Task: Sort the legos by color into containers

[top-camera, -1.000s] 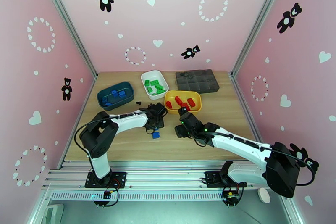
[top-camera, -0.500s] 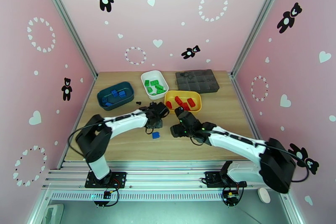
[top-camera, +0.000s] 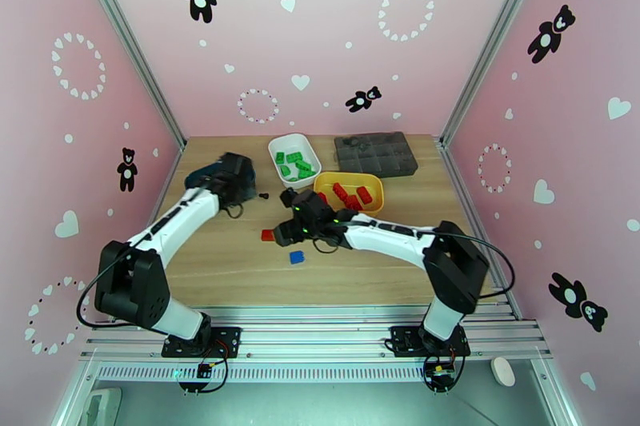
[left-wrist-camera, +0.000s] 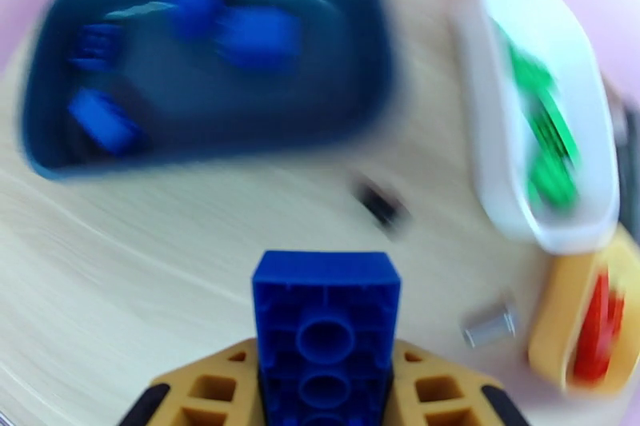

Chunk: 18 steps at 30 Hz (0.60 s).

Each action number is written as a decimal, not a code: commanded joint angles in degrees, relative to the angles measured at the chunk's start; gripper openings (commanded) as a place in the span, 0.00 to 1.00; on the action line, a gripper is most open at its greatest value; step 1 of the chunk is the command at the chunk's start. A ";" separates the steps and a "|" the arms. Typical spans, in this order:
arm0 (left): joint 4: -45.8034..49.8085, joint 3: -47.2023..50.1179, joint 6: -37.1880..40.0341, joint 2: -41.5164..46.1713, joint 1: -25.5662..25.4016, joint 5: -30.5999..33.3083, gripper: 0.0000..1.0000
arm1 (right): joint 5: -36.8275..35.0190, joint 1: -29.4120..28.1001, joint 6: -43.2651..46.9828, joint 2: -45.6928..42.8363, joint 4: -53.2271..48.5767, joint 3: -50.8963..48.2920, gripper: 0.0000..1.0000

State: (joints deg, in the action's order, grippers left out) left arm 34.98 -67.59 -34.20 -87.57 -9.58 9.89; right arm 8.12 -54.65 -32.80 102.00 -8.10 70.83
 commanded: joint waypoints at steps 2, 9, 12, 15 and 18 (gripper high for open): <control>-2.95 -2.93 1.59 -2.56 9.27 -3.60 0.30 | 2.16 -0.93 0.04 3.57 -2.16 4.43 0.71; -2.34 -9.64 2.20 -10.79 15.04 -6.21 0.50 | -0.45 -1.59 0.45 2.96 -4.45 4.33 0.71; -3.48 -8.37 1.97 -9.94 15.11 -6.71 0.65 | -2.06 -1.54 0.76 1.76 -4.96 2.94 0.71; -4.65 -5.64 1.50 -7.52 14.64 -7.08 0.71 | -3.73 -1.60 0.98 1.34 -6.24 2.39 0.71; -3.98 -3.78 2.23 -4.54 12.57 -6.47 0.71 | -4.92 -1.59 1.08 1.04 -6.84 1.42 0.71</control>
State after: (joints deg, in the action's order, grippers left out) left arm 31.27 -72.97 -32.73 -96.14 4.80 4.19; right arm 5.63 -55.92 -32.38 104.95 -12.43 73.71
